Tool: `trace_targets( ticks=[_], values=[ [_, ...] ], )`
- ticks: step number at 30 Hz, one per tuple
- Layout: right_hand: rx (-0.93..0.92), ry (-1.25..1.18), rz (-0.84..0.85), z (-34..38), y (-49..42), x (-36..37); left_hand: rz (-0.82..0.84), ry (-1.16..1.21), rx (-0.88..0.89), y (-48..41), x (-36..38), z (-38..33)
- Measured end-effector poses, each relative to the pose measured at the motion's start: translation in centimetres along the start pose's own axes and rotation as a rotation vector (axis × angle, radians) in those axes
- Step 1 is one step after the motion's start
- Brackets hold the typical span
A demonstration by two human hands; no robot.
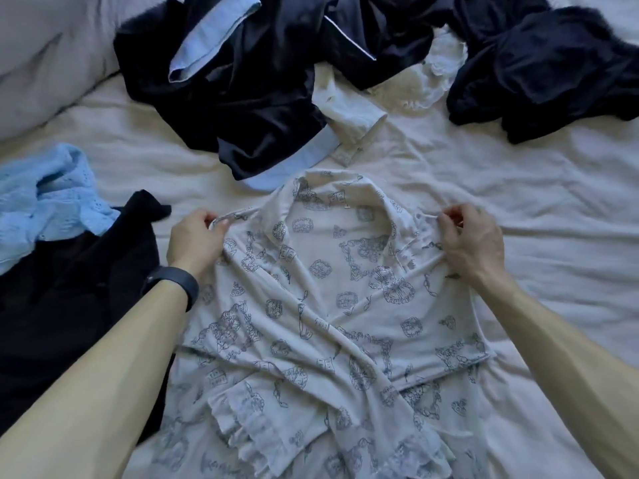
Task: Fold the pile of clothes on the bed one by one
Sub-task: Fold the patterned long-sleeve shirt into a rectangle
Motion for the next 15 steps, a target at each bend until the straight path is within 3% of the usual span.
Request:
trace_targets(
  ticks=[2,5,8,15],
  values=[
    [0.034,-0.034,-0.114,0.7,1.8,-0.8,-0.063,-0.1,0.09,1.2,-0.5,-1.0],
    [-0.08,-0.025,-0.2,3.6,7.3,-0.9,-0.221,-0.266,0.41,5.9,-0.3,-3.5],
    [-0.198,0.04,-0.202,5.7,14.0,0.6,-0.184,-0.314,0.605,11.7,2.2,-3.5],
    [-0.262,0.394,0.273,5.0,22.4,7.4,0.072,-0.55,0.753,18.4,9.5,1.8]
  ],
)
Point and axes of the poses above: each hand's wrist, its own y-axis away from the middle knuckle, its own x-axis out of the palm, z = x × y, the point moved 7 cm from there along -y, towards the middle knuckle, and after that the axes turned 4 degrees about -y, right-handed, at the moved point
